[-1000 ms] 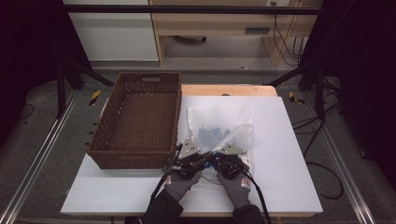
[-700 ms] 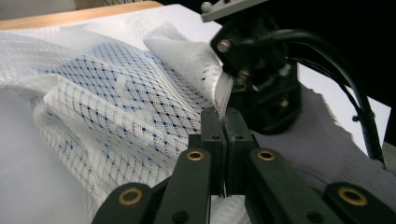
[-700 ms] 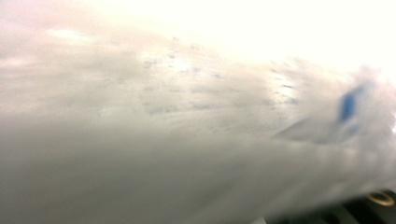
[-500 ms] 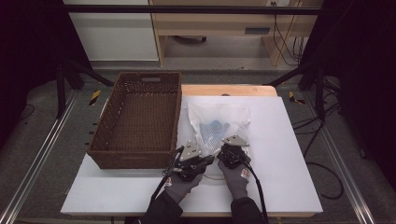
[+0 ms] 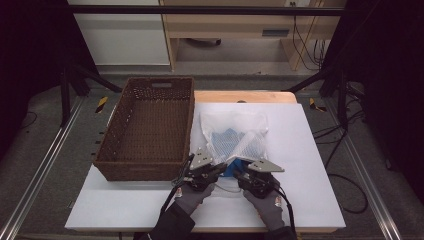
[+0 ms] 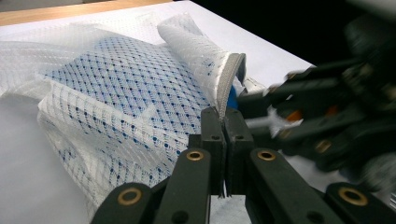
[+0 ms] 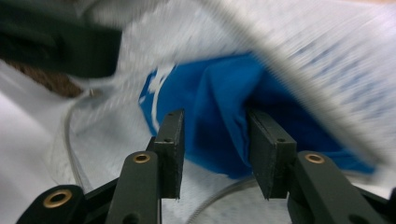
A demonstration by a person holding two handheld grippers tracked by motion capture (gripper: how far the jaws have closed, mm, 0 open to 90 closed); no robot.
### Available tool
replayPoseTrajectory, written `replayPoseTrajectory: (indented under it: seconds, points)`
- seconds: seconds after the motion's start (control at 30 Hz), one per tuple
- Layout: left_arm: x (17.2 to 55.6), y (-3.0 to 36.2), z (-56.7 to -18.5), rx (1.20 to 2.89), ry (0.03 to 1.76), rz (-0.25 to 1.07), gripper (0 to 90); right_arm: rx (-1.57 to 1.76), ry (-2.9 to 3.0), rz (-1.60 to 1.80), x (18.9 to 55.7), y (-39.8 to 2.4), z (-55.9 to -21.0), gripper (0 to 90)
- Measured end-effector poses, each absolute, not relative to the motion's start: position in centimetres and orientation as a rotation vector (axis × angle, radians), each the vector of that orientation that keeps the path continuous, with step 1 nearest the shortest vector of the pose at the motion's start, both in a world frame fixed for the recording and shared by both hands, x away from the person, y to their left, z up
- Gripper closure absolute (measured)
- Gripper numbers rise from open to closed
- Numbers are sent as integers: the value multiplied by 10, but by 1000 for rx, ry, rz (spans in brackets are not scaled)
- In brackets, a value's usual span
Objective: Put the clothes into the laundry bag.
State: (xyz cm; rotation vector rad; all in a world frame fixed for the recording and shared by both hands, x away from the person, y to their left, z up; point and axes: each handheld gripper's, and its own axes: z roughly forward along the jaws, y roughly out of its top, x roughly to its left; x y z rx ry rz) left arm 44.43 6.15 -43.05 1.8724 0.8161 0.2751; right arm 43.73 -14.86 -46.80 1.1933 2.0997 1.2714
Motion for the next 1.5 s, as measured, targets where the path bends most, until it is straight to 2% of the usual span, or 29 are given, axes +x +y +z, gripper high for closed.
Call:
replayPoseTrajectory:
  seconds: [0.13,0.23,0.37,0.6,0.73,1.03,1.3,1.37,1.5]
  points:
    - [444,61,-430,1880,811,279,885,1215,2168,1193,450,-130,-484,594]
    - [443,61,-430,1875,811,274,885,1237,2164,1086,461,-120,-489,813]
    - [441,60,-428,1872,797,265,886,1287,2113,1148,472,-114,-485,858]
    - [439,59,-430,1887,789,267,886,1325,1975,1166,488,-113,-485,851]
    - [441,59,-437,1902,799,264,885,1326,2002,1147,488,-116,-485,802]
    - [443,62,-438,1905,815,279,883,1242,2075,1260,450,-154,-459,627]
    - [444,61,-441,1935,812,291,871,1225,1997,1266,426,-200,-450,636]
    - [443,62,-440,1941,810,299,840,1244,1987,1235,429,-207,-452,633]
    - [436,73,-432,1950,817,337,692,1310,1962,1158,437,-220,-461,626]
